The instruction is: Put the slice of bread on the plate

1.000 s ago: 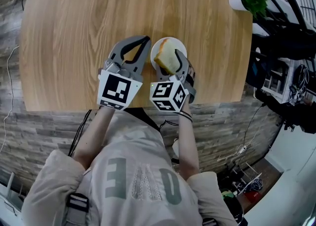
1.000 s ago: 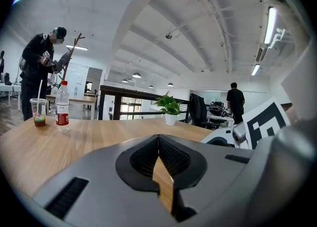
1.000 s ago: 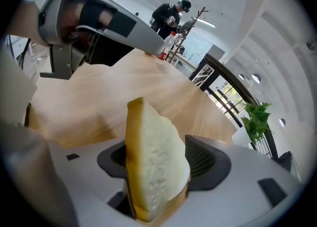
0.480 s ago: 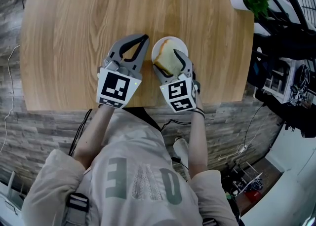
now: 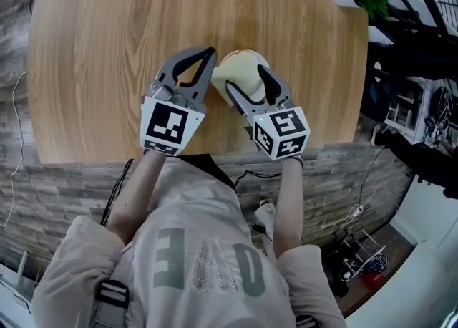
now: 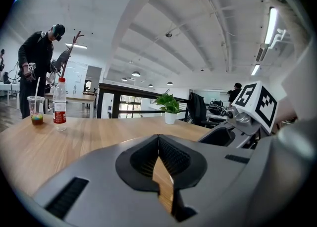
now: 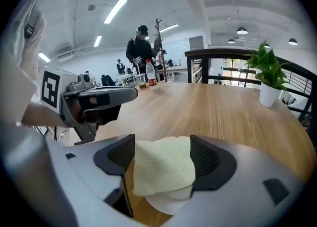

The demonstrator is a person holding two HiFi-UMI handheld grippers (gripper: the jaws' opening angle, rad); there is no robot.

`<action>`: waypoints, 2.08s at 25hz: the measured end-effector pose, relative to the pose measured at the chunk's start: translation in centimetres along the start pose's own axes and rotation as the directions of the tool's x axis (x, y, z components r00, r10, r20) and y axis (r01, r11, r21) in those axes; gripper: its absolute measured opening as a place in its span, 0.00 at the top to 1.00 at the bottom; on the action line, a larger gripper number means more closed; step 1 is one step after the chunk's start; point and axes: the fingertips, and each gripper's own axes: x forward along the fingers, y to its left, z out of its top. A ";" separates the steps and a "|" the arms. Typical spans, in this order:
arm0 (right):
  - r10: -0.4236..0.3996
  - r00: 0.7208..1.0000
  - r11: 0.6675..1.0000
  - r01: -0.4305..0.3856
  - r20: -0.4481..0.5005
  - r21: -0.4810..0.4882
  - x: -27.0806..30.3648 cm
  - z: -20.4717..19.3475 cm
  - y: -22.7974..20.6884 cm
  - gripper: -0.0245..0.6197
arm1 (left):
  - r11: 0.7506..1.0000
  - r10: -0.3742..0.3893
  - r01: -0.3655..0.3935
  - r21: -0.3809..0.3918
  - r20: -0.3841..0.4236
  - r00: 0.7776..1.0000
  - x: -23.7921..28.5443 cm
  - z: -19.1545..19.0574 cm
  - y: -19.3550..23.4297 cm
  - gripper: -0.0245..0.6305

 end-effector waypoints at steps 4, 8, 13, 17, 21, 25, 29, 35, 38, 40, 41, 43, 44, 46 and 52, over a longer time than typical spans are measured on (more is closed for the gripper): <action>-0.010 0.999 1.000 0.009 0.035 0.030 -0.8 0.7 -0.5 0.45 | 1.000 -0.001 0.001 0.006 0.011 1.000 0.1 0.2 -0.1 0.95; -0.042 0.996 0.999 0.040 0.081 0.031 -2.1 2.1 -1.2 0.46 | 1.000 0.004 -0.005 0.016 0.038 0.999 0.0 1.1 -0.1 0.95; -0.086 0.984 0.991 0.068 0.158 0.114 -4.0 4.1 -1.5 0.46 | 1.000 -0.002 0.001 0.016 0.042 0.999 0.1 1.1 0.1 0.95; -0.268 0.919 0.927 0.165 0.290 0.336 -7.3 5.3 -3.4 0.88 | 0.999 -0.024 0.022 0.046 0.044 0.999 0.1 1.3 -0.6 0.95; -0.390 0.846 0.884 0.233 0.364 0.406 -11.2 6.2 -5.4 0.94 | 0.998 -0.030 0.028 0.065 0.036 0.999 -0.2 1.5 -1.5 0.95; -0.483 0.805 0.849 0.335 0.344 0.409 -12.8 4.8 -5.1 0.94 | 0.994 0.015 -0.019 0.111 0.041 0.999 -0.2 4.1 -1.8 0.95; -0.488 0.791 0.859 0.361 0.370 0.363 -14.0 4.2 -3.2 0.94 | 0.981 -0.022 -0.003 0.196 0.123 0.992 -0.3 9.9 -4.8 0.95; -0.509 0.727 0.861 0.426 0.460 0.279 -16.1 7.0 -1.9 0.94 | 0.944 -0.084 0.022 0.328 0.175 0.981 -1.2 15.0 -8.4 0.95; -0.539 0.692 0.842 0.432 0.480 0.322 -16.8 7.5 -2.4 0.94 | 0.931 -0.119 0.054 0.360 0.161 0.980 -1.1 15.4 -9.8 0.95; -0.561 0.679 0.827 0.435 0.473 0.357 -17.2 6.7 -3.0 0.94 | 0.925 -0.134 0.073 0.374 0.140 0.981 -1.1 15.2 -11.0 0.95; -0.574 0.672 0.818 0.440 0.468 0.370 -17.4 6.3 -3.3 0.94 | 0.920 -0.142 0.081 0.384 0.132 0.981 -1.0 15.2 -11.5 0.95; -0.591 0.660 0.805 0.447 0.464 0.390 -17.7 5.6 -3.8 0.94 | 0.905 -0.159 0.090 0.417 0.135 0.978 -0.8 15.6 -12.0 0.95; -0.591 0.658 0.805 0.438 0.467 0.401 -17.8 5.4 -4.0 0.94 | 0.898 -0.171 0.094 0.431 0.144 0.975 -0.7 15.9 -12.2 0.95; -0.581 0.662 0.809 0.402 0.474 0.430 -18.0 5.1 -4.5 0.94 | 0.897 -0.191 0.109 0.428 0.154 0.969 -0.3 16.2 -12.5 0.95; -0.595 0.651 0.800 0.425 0.470 0.423 -19.1 5.1 -5.8 0.94 | 0.905 -0.210 0.136 0.404 0.145 0.967 0.7 15.9 -13.2 0.95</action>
